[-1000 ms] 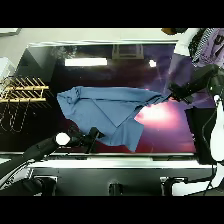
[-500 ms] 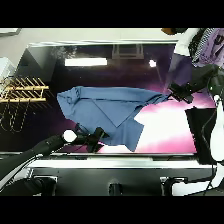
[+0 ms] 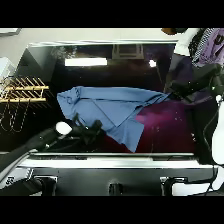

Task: Fold the clothes and pants, and hang the long-sleeved shirts on hangers.

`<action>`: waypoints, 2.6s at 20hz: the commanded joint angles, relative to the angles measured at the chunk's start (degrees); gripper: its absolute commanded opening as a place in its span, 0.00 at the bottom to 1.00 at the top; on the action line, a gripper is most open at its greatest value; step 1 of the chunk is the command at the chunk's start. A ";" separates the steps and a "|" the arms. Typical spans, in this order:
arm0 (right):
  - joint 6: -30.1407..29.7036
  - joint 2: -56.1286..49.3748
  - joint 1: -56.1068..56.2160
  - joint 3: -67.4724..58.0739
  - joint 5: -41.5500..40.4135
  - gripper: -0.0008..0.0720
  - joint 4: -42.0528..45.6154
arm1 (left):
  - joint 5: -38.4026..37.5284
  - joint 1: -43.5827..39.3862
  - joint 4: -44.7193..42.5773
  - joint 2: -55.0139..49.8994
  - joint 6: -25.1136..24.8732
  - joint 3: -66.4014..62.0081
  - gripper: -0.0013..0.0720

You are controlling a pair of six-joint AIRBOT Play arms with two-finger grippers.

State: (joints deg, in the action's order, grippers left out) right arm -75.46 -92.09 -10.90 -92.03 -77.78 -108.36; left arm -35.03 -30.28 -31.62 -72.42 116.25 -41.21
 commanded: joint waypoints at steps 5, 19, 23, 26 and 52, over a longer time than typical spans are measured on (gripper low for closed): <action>-0.39 17.22 0.02 -0.15 15.39 0.04 5.99 | -16.52 28.96 0.11 16.39 -26.80 -22.82 0.04; -2.23 61.33 0.02 -0.15 29.97 0.04 12.15 | -32.87 61.22 -16.52 36.50 -18.32 -56.06 0.04; 0.70 57.83 0.02 -0.13 27.67 0.04 10.80 | -33.09 61.61 -16.50 33.18 -18.23 -56.04 0.04; 2.89 48.09 0.04 -0.13 19.58 0.04 4.92 | -33.68 60.02 -16.46 25.70 -19.52 -56.04 0.04; -7.61 0.04 -1.81 -0.13 13.94 0.67 -2.01 | -39.95 41.90 -23.54 -29.16 -26.86 -59.67 0.57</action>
State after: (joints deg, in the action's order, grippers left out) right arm -75.68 -95.98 -7.92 -92.14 -53.91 -110.56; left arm -66.61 7.68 -53.60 -104.97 90.32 -99.59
